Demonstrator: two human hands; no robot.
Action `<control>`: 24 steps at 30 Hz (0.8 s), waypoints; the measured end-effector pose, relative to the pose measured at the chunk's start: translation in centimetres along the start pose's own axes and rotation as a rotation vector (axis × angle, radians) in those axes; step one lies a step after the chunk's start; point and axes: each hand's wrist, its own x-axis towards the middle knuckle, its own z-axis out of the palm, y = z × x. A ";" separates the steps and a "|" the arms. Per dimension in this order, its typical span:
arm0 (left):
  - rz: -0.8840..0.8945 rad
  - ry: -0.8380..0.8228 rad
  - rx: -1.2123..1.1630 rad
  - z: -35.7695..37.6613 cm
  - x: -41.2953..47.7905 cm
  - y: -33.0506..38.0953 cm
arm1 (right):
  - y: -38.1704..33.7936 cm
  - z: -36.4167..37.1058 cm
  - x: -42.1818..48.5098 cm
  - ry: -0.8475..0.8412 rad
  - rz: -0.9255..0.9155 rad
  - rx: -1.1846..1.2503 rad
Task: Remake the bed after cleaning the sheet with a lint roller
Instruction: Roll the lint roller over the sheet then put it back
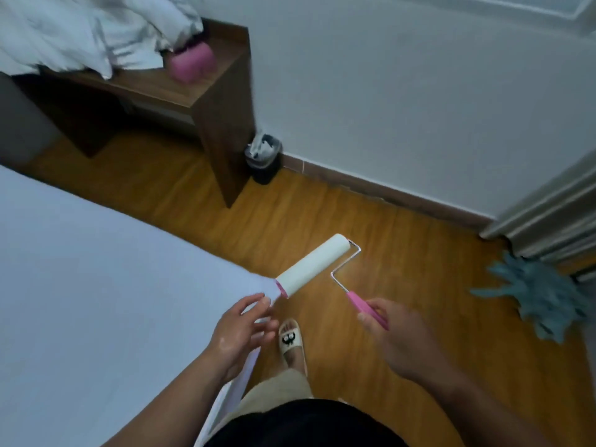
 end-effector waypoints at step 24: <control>-0.094 0.445 -0.212 1.7 35.0 36.5 | -20.5 -18.9 65.2 -0.225 -0.086 -0.156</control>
